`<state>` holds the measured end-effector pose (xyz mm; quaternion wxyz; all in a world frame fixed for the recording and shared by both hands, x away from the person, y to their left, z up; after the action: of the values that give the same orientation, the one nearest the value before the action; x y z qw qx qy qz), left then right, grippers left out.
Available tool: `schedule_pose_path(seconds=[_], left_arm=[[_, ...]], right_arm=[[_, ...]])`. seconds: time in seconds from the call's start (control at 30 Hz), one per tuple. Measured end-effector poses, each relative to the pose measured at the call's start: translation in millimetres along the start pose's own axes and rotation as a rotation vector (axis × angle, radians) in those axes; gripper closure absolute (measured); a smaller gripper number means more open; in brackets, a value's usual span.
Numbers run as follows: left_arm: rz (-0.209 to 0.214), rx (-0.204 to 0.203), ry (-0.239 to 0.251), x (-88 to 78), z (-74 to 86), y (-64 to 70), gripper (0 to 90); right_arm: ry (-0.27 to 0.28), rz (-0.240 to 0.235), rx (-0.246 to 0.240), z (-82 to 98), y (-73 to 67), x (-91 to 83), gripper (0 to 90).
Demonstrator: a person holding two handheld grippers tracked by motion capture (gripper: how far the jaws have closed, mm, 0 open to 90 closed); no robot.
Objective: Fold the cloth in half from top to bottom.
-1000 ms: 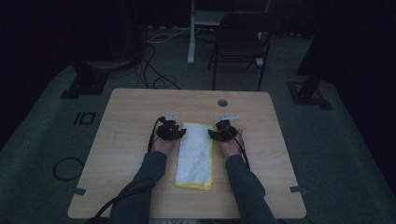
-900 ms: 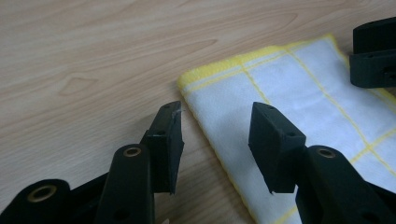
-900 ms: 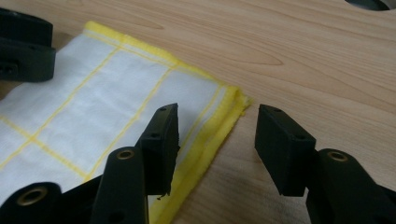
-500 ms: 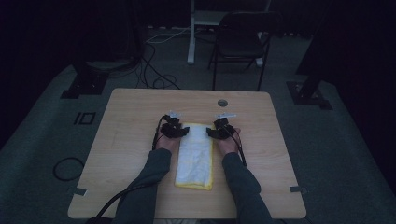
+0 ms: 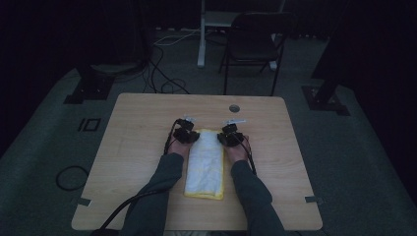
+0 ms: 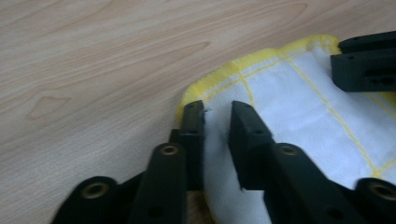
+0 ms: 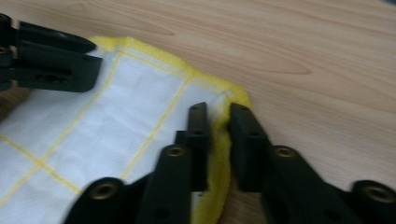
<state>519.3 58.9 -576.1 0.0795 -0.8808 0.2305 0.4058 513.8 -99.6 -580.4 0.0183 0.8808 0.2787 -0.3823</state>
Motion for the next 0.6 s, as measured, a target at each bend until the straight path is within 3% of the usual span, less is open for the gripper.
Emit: schedule_pose_path(seconds=[0.17,0.6], left_arm=[[0.004,0.021,-0.002,-2.6,-1.8,-0.2,84.5],[0.014,0.017,0.044,-9.8,-8.7,2.5,85.4]], right_arm=[[0.006,-0.007,0.002,-0.7,0.9,-2.0,84.7],[0.030,-0.010,-0.017,-6.8,2.2,-11.8,85.2]])
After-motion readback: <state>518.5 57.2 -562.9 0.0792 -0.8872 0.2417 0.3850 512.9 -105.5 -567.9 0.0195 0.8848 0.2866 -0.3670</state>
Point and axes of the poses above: each handheld gripper's, and its own axes: x roughly forward along the jaws, z roughly out of its underside, y roughly to its right, the point moved 6 cm from there along x, roughly forward along the jaws, and after that the axes turned 5 degrees about -z, right-handed, at the moved point
